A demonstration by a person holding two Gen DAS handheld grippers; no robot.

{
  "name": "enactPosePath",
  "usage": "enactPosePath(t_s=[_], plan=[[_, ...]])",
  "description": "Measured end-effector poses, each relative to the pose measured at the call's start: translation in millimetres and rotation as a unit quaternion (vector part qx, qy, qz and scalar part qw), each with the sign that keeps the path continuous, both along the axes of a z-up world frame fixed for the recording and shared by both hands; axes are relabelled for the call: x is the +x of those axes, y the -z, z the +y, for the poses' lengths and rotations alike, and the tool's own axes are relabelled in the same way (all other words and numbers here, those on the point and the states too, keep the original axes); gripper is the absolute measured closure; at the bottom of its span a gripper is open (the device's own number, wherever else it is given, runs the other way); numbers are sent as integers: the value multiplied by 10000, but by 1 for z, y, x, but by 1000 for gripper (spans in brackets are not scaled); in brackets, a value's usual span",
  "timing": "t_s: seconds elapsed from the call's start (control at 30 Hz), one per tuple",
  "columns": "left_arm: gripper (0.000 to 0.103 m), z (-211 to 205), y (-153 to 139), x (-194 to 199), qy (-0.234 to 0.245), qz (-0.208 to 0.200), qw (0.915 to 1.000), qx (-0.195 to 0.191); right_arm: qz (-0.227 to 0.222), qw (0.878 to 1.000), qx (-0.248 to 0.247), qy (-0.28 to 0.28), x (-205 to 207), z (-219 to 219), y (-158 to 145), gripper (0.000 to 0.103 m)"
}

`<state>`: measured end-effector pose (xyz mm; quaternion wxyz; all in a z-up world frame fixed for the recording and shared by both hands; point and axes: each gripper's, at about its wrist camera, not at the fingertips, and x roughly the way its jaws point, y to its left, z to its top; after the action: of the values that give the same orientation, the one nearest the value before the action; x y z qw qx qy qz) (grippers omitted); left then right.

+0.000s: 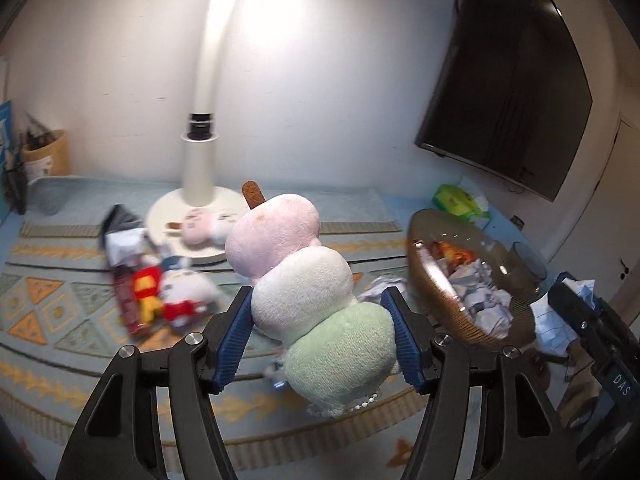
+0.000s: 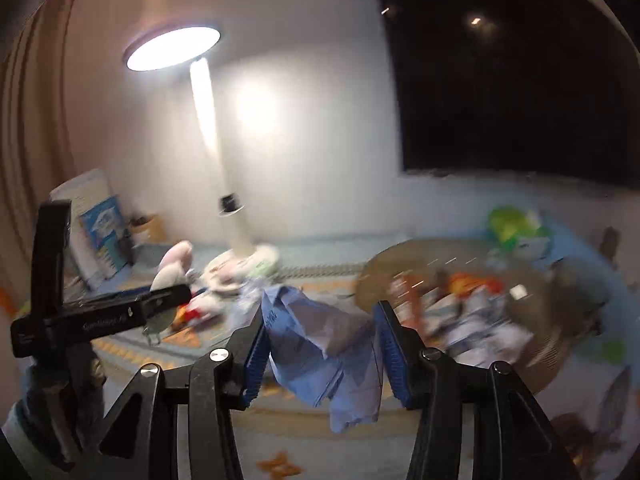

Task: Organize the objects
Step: 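Carry the plush skewer and paper ball over the woven bowl and open both grippers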

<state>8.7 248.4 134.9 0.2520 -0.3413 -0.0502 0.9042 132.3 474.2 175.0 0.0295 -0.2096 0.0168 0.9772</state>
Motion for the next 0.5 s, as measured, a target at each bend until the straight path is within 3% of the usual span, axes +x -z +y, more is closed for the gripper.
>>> enactPosePath(t_s=[0.03,0.17,0.3,0.4,0.5], plan=[[41,24,0,-4,183,-50,9998,63,-27,9996,111,253,-3,16,-2,36],[41,103,-1,-13,752,-155,9968,207,-161,9965,42,814,-16,64,-5,36],[38,150,3,-19,937,10,9956,-19,-460,9961,182,728,-40,76,5,36],[23,165,11,-23,1119,-105,9935,-203,-528,9952,40,826,-40,87,7,33],[19,157,14,-21,1060,-105,9936,-376,-419,9963,-272,699,-30,87,9,9]])
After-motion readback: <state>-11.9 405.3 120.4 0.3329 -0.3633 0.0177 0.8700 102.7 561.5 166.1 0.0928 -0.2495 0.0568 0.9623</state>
